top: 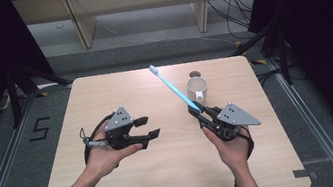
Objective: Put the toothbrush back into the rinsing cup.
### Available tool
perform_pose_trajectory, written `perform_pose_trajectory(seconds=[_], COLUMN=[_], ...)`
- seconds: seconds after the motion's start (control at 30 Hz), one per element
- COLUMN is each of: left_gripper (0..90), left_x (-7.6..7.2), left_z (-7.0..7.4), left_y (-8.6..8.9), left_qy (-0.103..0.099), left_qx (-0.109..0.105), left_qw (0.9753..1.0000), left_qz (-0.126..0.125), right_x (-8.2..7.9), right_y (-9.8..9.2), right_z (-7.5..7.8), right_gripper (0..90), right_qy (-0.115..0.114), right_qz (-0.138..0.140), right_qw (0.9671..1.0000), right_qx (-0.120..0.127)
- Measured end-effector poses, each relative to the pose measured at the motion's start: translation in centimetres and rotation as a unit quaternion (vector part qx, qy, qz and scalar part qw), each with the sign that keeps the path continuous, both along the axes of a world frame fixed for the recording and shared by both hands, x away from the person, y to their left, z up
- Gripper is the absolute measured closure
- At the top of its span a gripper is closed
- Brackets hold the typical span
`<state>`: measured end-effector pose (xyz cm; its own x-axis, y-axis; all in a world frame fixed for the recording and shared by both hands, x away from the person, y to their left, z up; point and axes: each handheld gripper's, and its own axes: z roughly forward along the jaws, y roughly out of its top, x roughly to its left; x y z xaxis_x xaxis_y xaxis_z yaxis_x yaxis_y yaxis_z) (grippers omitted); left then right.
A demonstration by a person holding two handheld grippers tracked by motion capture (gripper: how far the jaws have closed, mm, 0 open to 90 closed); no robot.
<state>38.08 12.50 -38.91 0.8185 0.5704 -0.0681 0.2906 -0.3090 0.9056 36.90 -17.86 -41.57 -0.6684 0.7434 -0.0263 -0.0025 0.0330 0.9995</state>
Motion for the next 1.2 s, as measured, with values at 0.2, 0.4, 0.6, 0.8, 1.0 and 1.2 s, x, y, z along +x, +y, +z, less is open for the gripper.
perform_pose_trajectory(seconds=[0.2,0.4,0.6,0.8,1.0,1.2], left_gripper=[37.0,35.5,37.8,40.1,42.7,46.2], left_x=[1.4,3.4,4.3,4.6,5.0,5.3], left_z=[0.4,0.9,0.9,1.2,1.2,1.1], left_y=[0.4,0.2,-0.2,-1.4,-1.9,-2.3], left_qy=[0.021,0.043,0.061,0.077,0.088,0.098], left_qx=[-0.063,-0.132,-0.161,-0.188,-0.2,-0.211], left_qw=[0.9976,0.9897,0.9841,0.9788,0.9755,0.9723], left_qz=[0.022,0.038,0.044,0.027,0.025,0.022], right_x=[0.4,-0.2,-0.8,-1.0,-1.0,-1.0], right_y=[1.9,4.1,4.5,4.6,4.6,4.9], right_z=[-0.2,-1.7,-2.2,-2.2,-2.3,-2.2], right_gripper=[79.0,79.0,78.9,79.0,79.0,78.9], right_qy=[-0.014,-0.014,-0.011,-0.015,-0.025,-0.037], right_qz=[-0.006,-0.005,-0.009,-0.01,-0.015,-0.013], right_qw=[0.9997,0.9997,0.9998,0.9997,0.9996,0.9992], right_qx=[0.021,0.017,0.014,0.015,0.007,0.0])
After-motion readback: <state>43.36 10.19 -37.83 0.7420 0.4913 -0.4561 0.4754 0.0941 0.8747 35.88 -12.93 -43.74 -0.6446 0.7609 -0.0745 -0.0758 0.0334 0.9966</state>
